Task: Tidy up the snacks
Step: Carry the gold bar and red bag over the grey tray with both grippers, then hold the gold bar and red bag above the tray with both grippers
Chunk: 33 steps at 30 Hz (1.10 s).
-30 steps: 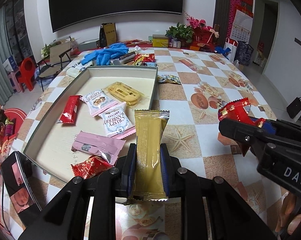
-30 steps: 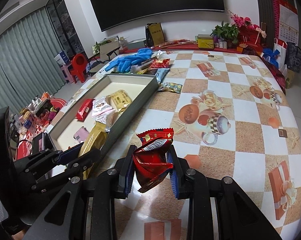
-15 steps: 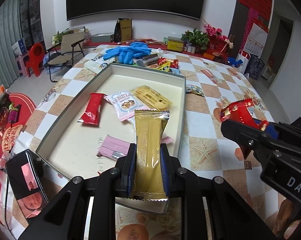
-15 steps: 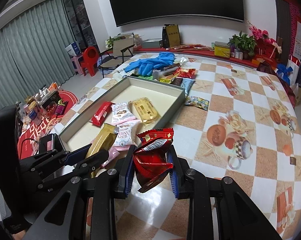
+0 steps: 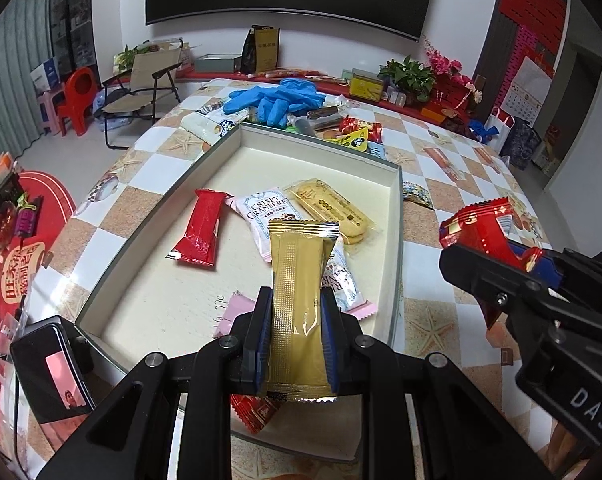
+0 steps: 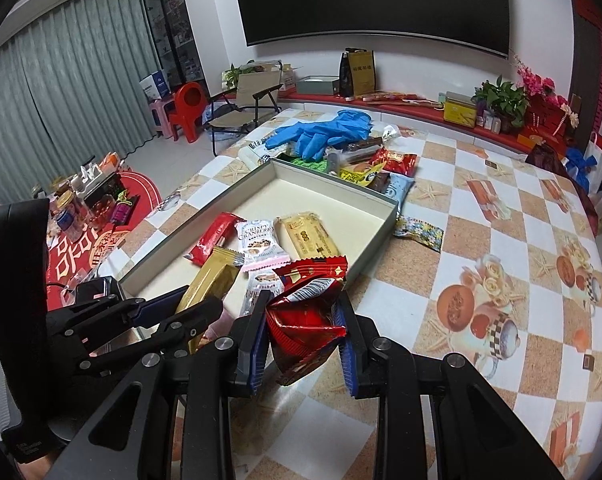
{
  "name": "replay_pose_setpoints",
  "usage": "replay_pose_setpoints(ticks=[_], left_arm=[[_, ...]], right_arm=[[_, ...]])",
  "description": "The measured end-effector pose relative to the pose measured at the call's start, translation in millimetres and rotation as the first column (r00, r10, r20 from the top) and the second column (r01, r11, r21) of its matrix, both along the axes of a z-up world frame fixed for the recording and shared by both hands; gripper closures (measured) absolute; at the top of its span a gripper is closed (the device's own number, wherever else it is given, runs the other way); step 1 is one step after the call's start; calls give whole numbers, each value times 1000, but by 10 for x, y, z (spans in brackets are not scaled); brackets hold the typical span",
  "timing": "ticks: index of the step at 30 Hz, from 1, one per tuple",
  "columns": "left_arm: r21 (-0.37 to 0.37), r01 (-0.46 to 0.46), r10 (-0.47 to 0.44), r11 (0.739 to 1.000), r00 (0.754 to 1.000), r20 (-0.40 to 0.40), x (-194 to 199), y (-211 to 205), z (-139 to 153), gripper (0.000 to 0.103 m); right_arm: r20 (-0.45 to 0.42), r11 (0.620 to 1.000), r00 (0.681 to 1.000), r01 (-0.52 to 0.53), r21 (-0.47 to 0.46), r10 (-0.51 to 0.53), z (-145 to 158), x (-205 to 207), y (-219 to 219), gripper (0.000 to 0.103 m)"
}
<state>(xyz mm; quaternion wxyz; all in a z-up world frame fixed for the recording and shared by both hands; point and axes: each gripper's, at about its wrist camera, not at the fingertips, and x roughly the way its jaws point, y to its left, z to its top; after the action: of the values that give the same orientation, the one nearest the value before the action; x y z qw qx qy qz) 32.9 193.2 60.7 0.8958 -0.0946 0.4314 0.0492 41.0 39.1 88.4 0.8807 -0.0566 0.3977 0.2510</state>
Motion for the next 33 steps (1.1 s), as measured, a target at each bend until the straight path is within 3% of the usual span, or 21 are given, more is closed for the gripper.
replay_pose_setpoints(ticks=[33], left_arm=[[-26, -81, 79, 996, 994, -78, 342, 348, -177, 79]], right_arm=[[-11, 992, 999, -51, -119, 50, -101, 379, 482, 71]])
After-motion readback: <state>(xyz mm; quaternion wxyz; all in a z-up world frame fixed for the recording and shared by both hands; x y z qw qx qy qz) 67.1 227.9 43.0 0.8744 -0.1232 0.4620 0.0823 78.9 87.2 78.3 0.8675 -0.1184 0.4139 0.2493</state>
